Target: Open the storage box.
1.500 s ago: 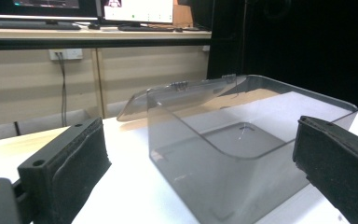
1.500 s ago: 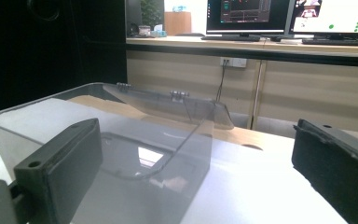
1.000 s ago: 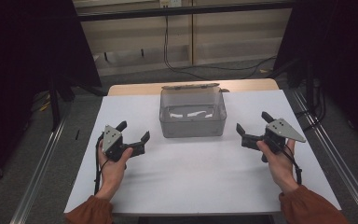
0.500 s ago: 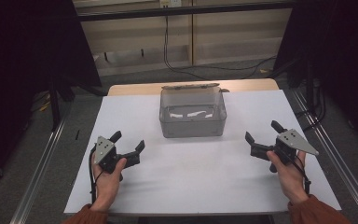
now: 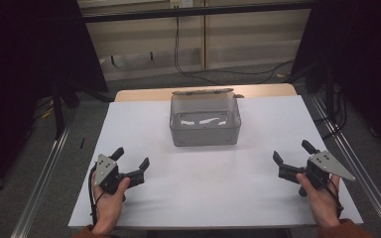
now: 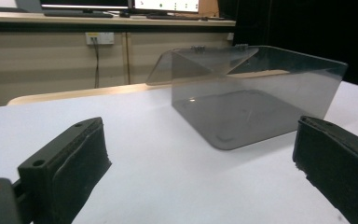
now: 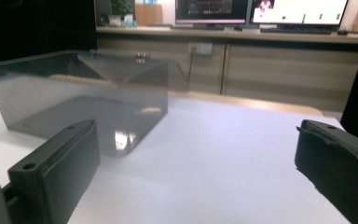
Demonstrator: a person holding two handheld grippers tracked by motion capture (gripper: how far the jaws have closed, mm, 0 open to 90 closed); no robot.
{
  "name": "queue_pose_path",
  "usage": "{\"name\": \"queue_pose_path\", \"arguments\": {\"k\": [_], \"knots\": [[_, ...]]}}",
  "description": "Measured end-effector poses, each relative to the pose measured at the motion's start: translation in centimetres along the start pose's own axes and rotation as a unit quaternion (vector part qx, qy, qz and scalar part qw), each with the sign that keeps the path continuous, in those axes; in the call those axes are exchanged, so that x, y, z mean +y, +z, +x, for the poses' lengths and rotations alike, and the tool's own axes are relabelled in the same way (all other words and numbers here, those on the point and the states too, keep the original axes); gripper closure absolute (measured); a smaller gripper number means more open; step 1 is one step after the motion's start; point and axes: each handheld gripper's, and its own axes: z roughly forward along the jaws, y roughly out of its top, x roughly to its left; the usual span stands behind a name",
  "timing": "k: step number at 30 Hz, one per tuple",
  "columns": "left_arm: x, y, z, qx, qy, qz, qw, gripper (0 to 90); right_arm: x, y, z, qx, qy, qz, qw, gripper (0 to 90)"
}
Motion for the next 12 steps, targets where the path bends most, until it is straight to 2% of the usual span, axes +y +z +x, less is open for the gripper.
{"name": "queue_pose_path", "arguments": {"k": [4, 8, 12], "knots": [[-0.32, -0.45, 0.11, 0.002, 0.001, 0.002, 1.0, 2.9, -0.71, -0.74, -0.17, -0.011, -0.012, 0.011, 0.9998, 0.1], [-0.57, -0.52, 0.73, 0.004, -0.026, 0.001, 0.9997, 2.9, -1.0, -0.83, -0.16, -0.002, -0.001, 0.012, 0.9999, 0.0], [-0.54, -0.46, 0.73, 0.002, -0.025, 0.0, 0.9997, 2.9, -1.01, -0.34, -0.14, -0.002, 0.006, 0.008, 1.0, 0.0]]}}
